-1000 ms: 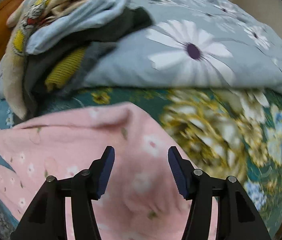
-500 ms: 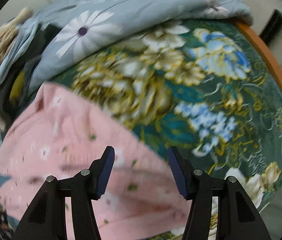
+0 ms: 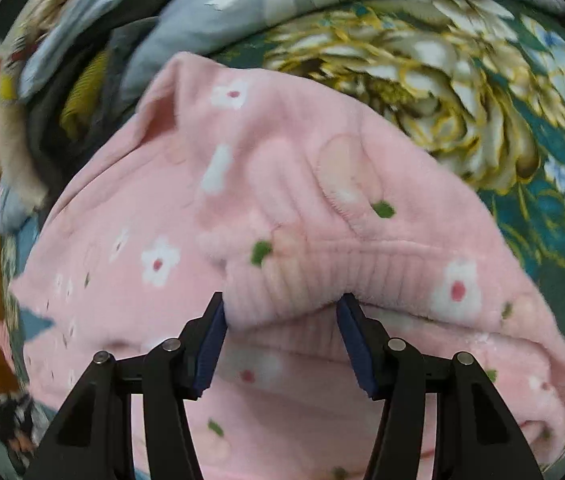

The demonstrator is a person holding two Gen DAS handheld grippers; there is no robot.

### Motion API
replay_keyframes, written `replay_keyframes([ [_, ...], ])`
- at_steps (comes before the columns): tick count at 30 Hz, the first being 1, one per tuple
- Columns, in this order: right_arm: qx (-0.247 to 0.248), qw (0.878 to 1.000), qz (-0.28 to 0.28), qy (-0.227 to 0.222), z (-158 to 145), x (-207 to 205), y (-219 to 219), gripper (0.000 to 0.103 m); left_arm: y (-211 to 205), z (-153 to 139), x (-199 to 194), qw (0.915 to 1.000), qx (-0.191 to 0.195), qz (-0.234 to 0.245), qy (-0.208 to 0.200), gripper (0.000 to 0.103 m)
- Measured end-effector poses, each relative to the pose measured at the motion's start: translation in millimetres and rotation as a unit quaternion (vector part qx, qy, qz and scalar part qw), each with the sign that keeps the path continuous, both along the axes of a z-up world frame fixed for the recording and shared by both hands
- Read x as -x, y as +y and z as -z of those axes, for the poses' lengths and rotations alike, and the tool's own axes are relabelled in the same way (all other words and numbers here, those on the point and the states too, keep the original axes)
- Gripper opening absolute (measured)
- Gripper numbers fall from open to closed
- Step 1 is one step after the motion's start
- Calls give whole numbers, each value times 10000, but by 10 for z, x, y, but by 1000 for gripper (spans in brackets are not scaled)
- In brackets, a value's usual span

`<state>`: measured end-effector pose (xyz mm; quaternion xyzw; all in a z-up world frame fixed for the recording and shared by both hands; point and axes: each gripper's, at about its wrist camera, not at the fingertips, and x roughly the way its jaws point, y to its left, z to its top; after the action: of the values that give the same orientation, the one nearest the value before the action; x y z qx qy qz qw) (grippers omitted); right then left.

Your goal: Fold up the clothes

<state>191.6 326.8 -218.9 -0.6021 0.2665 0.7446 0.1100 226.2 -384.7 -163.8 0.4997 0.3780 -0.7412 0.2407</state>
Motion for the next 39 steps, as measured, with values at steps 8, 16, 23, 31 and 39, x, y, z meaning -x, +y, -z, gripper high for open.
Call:
replay_keyframes([
  [8,-340,9947,291,931,-572,229,458,8,336,-246,326,9976,285,615,135,29],
  [16,-1089,9823,1455,463,-649,530,1658,7,511,-99,502,9976,169,677,-45,35],
  [23,-1551,9849,769,-67,-550,868,1293,19,531,14,683,9974,-199,691,-38,42],
  [31,-2672,9629,378,-42,-970,790,369,57,374,95,1060,9969,-641,381,248,53],
  [39,-1600,9841,-764,-64,-844,1272,-560,57,71,485,1686,9806,-1759,-432,754,56],
])
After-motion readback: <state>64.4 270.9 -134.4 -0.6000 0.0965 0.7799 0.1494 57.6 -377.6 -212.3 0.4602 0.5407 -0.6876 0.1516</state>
